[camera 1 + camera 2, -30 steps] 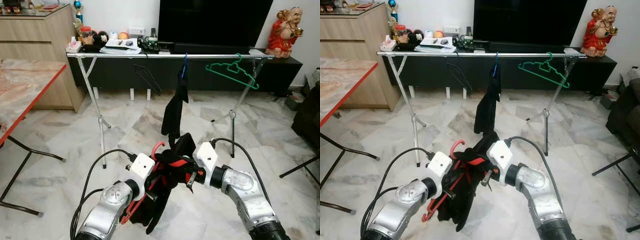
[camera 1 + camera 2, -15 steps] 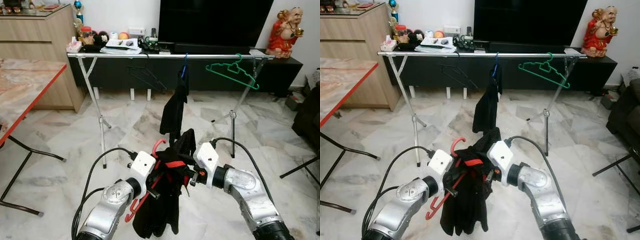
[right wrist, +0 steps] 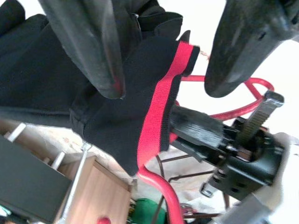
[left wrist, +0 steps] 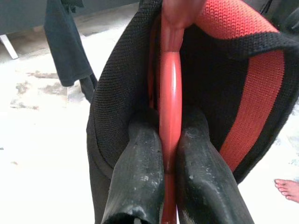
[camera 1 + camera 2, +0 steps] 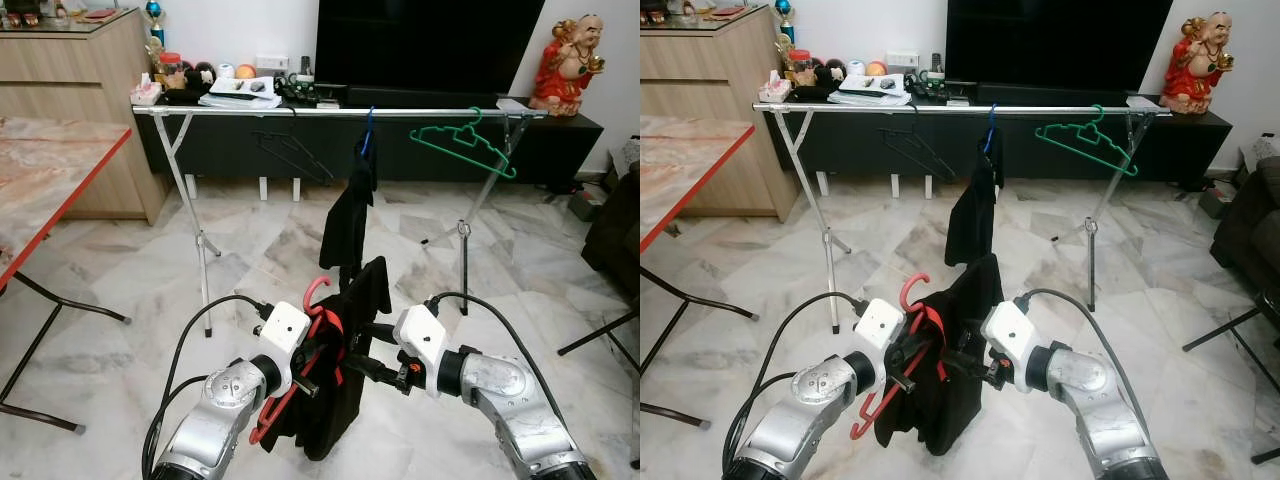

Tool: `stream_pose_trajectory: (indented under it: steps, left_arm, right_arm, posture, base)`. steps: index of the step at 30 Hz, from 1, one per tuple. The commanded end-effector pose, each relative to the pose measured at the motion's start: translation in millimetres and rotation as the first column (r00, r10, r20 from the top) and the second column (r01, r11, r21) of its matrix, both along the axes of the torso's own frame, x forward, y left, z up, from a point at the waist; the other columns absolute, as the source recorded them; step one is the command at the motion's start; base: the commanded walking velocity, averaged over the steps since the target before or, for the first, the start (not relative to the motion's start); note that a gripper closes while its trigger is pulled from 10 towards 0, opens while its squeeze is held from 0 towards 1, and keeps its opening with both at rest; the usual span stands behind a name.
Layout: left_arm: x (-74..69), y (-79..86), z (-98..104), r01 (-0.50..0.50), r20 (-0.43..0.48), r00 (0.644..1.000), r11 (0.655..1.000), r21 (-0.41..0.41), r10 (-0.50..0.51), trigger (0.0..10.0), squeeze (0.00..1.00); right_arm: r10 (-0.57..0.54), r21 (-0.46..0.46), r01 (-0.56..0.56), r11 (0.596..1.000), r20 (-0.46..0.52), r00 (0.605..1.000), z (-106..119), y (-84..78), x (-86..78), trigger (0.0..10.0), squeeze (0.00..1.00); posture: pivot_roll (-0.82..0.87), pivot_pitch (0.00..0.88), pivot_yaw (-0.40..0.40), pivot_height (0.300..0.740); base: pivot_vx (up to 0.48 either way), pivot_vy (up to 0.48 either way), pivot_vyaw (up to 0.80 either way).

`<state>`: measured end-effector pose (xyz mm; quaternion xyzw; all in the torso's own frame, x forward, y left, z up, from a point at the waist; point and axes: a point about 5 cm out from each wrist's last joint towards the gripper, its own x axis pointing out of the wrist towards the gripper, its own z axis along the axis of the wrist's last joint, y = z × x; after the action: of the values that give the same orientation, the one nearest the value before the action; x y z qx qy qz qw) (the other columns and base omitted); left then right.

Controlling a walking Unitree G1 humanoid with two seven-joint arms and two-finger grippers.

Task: Hang hanger

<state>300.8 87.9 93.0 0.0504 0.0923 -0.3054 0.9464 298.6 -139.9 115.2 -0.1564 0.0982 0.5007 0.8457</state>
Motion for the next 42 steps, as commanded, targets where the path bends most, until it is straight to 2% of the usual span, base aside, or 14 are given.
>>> stream_pose_trajectory:
  steps: [1,4,5,6,7,8,10,12,15,18,22,29,42]
  left_arm:
    - [0.4,0.7,9.6,0.015,0.054,0.998,1.000,-0.017,-0.014,10.0,0.00]
    - [-1.6,2.7,7.3,0.039,0.047,0.998,0.999,0.005,-0.039,10.0,0.00]
    - [-3.0,3.7,6.0,0.061,0.044,0.997,0.998,0.020,-0.061,10.0,0.00]
    - [-4.0,4.3,5.2,0.076,0.041,0.996,0.997,0.030,-0.077,10.0,0.00]
    - [-6.5,5.9,2.8,0.115,0.037,0.992,0.991,0.063,-0.117,10.0,0.00]
    - [-6.5,5.9,2.8,0.115,0.037,0.992,0.991,0.063,-0.117,10.0,0.00]
    - [-10.3,7.4,0.7,0.176,0.040,0.983,0.979,0.102,-0.181,10.0,0.00]
    - [-14.7,9.5,0.2,0.244,0.045,0.967,0.960,0.140,-0.252,10.0,0.00]
    - [-17.7,12.3,0.6,0.292,0.051,0.951,0.941,0.171,-0.304,10.0,0.00]
    - [-24.1,12.7,2.6,0.392,0.051,0.912,0.901,0.188,-0.407,10.0,0.00]
    - [-27.3,12.4,6.2,0.457,0.045,0.880,0.868,0.195,-0.473,10.0,0.00]
    - [-31.5,12.5,7.3,0.524,0.022,0.842,0.827,0.201,-0.539,10.0,0.00]
    - [-36.9,8.6,7.2,0.582,-0.007,0.805,0.788,0.200,-0.593,10.0,0.00]
  right_arm:
    - [0.032,-0.026,-0.031,0.999,0.030,0.999,9.6,-4.6,-2.9,10.0,1.00]
    - [0.020,-0.057,-0.016,0.998,0.078,0.997,20.7,-16.0,1.0,10.0,1.00]
    - [0.008,-0.066,-0.002,0.998,0.101,0.995,26.4,-21.5,4.4,10.0,0.50]
    - [0.000,-0.070,0.008,0.998,0.116,0.993,30.2,-25.0,6.5,10.0,0.50]
    - [-0.001,-0.090,0.013,0.996,0.131,0.991,36.3,-32.1,10.6,10.0,0.00]
    - [-0.001,-0.090,0.013,0.996,0.131,0.991,36.3,-32.1,10.6,10.0,0.00]
    - [0.041,-0.135,-0.025,0.990,0.119,0.992,39.0,-37.4,12.1,10.0,0.00]
    - [0.119,-0.177,-0.103,0.979,0.085,0.989,38.7,-38.1,10.4,10.0,0.00]
    - [0.189,-0.192,-0.178,0.965,0.038,0.981,36.7,-39.1,7.8,10.0,0.00]
    - [0.255,-0.221,-0.260,0.940,-0.049,0.966,28.5,-44.3,7.6,10.0,0.00]
    - [0.296,-0.241,-0.316,0.918,-0.114,0.948,20.7,-45.9,7.8,10.0,0.00]
    - [0.323,-0.206,-0.356,0.912,-0.175,0.930,17.9,-51.8,13.0,10.0,0.00]
    - [0.319,-0.213,-0.359,0.909,-0.200,0.926,12.3,-52.7,21.7,10.0,0.00]
  posture:
    - [0.01,0.000,-0.070,0.740]
    - [0.01,0.000,-0.071,0.740]
    - [0.01,0.000,-0.069,0.740]
    - [0.01,0.000,-0.069,0.740]
    - [0.00,0.000,-0.068,0.740]
    - [0.00,0.000,-0.068,0.740]
    - [0.00,0.000,-0.066,0.740]
    - [0.00,0.000,-0.068,0.740]
    - [0.01,0.000,-0.071,0.740]
    - [0.01,0.000,-0.073,0.740]
    - [0.02,0.000,-0.073,0.740]
    - [0.02,0.000,-0.072,0.740]
    - [0.02,0.000,-0.067,0.740]
  base:
    - [0.000,0.000,0.00]
    - [0.000,0.000,0.00]
    - [0.000,0.000,0.00]
    - [0.000,0.000,0.00]
    - [0.000,0.000,0.00]
    - [0.000,0.000,0.00]
    - [0.000,0.000,0.00]
    - [0.000,0.000,0.00]
    - [0.000,0.000,0.00]
    - [0.000,0.000,0.00]
    - [0.000,0.000,0.00]
    - [0.000,0.000,0.00]
    - [0.000,0.000,0.00]
